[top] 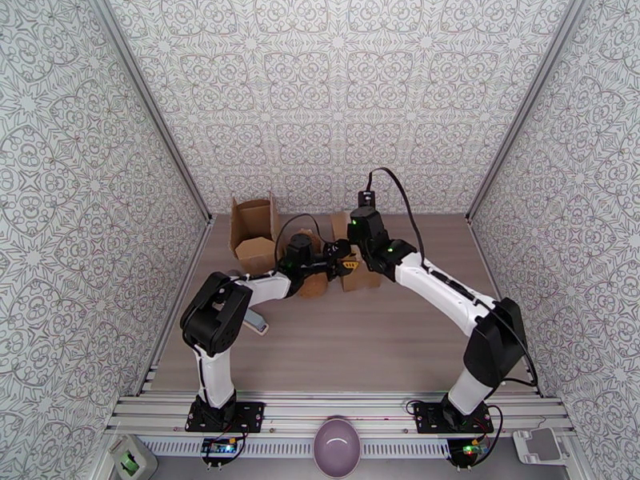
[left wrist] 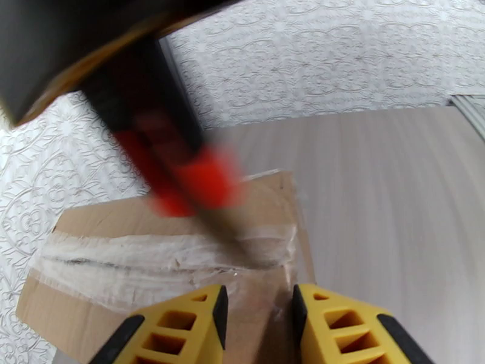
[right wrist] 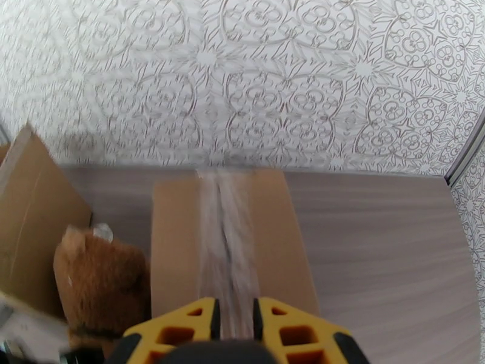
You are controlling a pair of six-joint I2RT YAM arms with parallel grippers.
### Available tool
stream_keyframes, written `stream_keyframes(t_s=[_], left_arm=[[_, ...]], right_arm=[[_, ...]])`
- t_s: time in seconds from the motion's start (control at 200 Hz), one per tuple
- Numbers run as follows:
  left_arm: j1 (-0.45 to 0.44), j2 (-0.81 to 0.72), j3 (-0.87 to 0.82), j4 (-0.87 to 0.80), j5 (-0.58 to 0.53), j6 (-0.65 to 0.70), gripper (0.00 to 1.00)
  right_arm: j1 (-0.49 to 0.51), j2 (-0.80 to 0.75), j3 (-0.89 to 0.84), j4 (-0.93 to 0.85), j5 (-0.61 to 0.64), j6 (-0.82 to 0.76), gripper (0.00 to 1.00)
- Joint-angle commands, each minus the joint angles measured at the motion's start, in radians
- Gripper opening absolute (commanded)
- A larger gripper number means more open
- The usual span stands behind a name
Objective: Unpack the express box
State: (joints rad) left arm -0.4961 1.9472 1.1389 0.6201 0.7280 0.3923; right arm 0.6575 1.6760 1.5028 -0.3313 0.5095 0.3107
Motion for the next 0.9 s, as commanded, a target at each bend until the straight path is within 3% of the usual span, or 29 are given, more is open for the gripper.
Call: stream_keyframes(t_s=[0.0,0.235,0.5,0.895], left_arm=[[0.018,0.042,0.01,-0.098,-0.12,-0.027,0.35],[0.018,0.037,-0.003,-0.08,-0.094,-0.026,0.35],[0.028,0.035,-0.05,0.018,0.009,-0.035,0.37],[0.028,0.039,-0.047,0.017,0.036,-0.035,0.38]], right_arm=[[0.021,-0.041,-0.015,-0.063,-0.046,0.002,0.0],[0.021,-0.031,-0.018,-0.064,-0.025,0.01,0.0],[0.003,-0.035,-0.028,0.075,-0.015,-0.044,0.0],[-0.009,0.052,0.02,0.233,-0.051,-0.131,0.0]])
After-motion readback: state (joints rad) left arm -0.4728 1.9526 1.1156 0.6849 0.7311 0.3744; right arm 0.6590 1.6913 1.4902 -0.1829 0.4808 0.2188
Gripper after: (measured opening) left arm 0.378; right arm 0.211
